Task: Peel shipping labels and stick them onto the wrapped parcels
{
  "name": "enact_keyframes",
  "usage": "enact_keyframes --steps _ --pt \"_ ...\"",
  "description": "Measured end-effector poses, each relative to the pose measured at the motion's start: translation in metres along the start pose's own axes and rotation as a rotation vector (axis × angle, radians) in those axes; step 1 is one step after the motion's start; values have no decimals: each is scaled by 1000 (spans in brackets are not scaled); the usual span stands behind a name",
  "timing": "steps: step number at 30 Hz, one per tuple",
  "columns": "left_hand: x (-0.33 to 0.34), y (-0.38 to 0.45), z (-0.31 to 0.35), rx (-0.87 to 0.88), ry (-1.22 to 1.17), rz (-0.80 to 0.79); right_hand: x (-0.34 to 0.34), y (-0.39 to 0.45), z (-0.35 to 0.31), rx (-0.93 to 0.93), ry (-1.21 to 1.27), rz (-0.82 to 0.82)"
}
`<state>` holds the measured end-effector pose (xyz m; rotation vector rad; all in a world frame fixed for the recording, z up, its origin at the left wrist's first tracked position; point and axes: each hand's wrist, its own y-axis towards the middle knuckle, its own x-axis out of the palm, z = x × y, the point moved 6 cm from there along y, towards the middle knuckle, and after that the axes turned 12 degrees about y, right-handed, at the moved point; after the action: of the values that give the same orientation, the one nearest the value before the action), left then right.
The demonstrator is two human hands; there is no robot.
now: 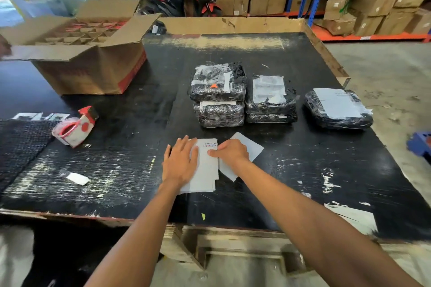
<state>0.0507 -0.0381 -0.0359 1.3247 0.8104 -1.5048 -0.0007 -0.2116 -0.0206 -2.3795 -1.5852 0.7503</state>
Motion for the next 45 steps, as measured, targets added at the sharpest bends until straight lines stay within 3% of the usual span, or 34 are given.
enact_keyframes --steps 12,18,21,24,26,27,29,32,35,41,45 --pt "-5 -3 -3 -68 -155 -8 -10 6 -2 55 122 -138" --pt "-2 1 -3 -18 -47 -14 -49 15 -2 44 540 -179" --pt "-7 6 0 -34 97 -97 -75 12 0 34 661 -186" --pt "-29 17 22 -21 238 25 -100 9 5 30 674 -218" --pt "-49 18 51 8 35 175 -115 8 9 19 674 -220" --pt "-54 17 66 -6 -210 150 -121 7 9 6 677 -224" --pt "-49 15 99 -99 -756 -50 -133 4 9 -24 666 -250" --pt "-36 12 148 -179 -1176 -275 -147 -3 11 -53 607 -292" --pt "-31 12 179 -181 -1256 -297 -167 -6 12 -109 553 -283" --pt "-28 10 215 -107 -1266 -391 -215 -5 8 -278 535 -77" --pt "-32 14 226 -139 -1317 -368 -227 -12 3 -376 480 -79"
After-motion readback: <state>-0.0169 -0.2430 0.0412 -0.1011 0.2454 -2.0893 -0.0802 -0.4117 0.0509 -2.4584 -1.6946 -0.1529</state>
